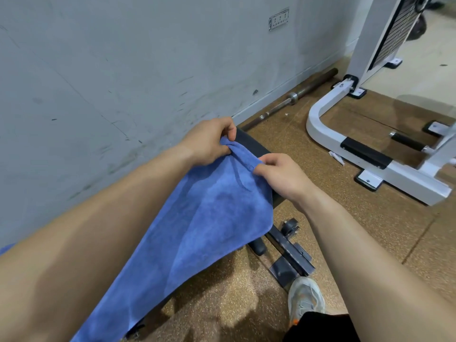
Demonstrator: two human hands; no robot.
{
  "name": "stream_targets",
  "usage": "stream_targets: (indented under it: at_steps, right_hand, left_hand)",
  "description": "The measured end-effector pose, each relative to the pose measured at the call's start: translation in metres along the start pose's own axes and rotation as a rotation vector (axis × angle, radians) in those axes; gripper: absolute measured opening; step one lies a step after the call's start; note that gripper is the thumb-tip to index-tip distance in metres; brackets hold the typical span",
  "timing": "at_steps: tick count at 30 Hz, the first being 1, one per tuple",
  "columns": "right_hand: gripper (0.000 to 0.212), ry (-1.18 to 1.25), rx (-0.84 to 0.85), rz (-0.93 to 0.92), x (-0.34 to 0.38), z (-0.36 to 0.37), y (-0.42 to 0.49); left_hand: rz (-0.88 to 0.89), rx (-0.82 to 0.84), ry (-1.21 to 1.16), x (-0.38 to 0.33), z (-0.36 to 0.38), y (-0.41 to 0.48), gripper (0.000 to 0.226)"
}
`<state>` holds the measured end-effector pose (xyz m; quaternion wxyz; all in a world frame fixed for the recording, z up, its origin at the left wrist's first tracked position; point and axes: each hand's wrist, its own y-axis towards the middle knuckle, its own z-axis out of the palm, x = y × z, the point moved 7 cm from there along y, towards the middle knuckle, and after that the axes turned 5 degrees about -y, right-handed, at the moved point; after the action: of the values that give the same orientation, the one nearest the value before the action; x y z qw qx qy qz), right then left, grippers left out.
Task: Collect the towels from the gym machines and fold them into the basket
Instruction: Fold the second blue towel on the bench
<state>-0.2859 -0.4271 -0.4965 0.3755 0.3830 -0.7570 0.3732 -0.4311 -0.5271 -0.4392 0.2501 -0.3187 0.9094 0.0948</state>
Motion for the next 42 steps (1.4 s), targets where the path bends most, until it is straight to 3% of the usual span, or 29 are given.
stream_targets:
  at_steps: [3,7,10,15,24,28,33,42]
  right_hand:
    - [0.014,-0.252,-0.043,0.028,-0.011,-0.014,-0.005]
    - [0.039,-0.455,-0.068,0.037,-0.015,-0.026,-0.008]
    - [0.049,-0.403,-0.074,0.038,-0.02,-0.032,-0.007]
    - [0.029,-0.379,-0.11,0.07,-0.033,-0.042,-0.003]
    - [0.008,-0.637,-0.287,0.193,-0.041,-0.058,-0.002]
    - [0.032,-0.708,-0.352,0.195,-0.031,-0.058,-0.002]
    - [0.043,-0.754,-0.334,0.078,0.001,-0.027,-0.003]
    - [0.037,-0.801,-0.071,-0.23,0.075,0.095,-0.042]
  left_hand:
    - [-0.023,0.022,0.147,0.004,0.005,0.008,0.029]
    - [-0.077,0.038,0.434,0.009,-0.002,0.019,0.01]
    - [-0.15,-0.006,0.406,0.022,-0.01,0.029,0.014]
    - [-0.211,-0.037,0.325,0.035,-0.008,0.051,0.021]
    - [-0.155,-0.092,0.215,0.036,0.019,0.094,0.023]
    - [-0.08,-0.109,0.181,0.03,0.031,0.093,0.044]
    - [-0.13,-0.126,0.184,0.045,0.021,0.028,0.05]
    - [-0.367,-0.256,0.108,0.113,-0.009,-0.208,0.044]
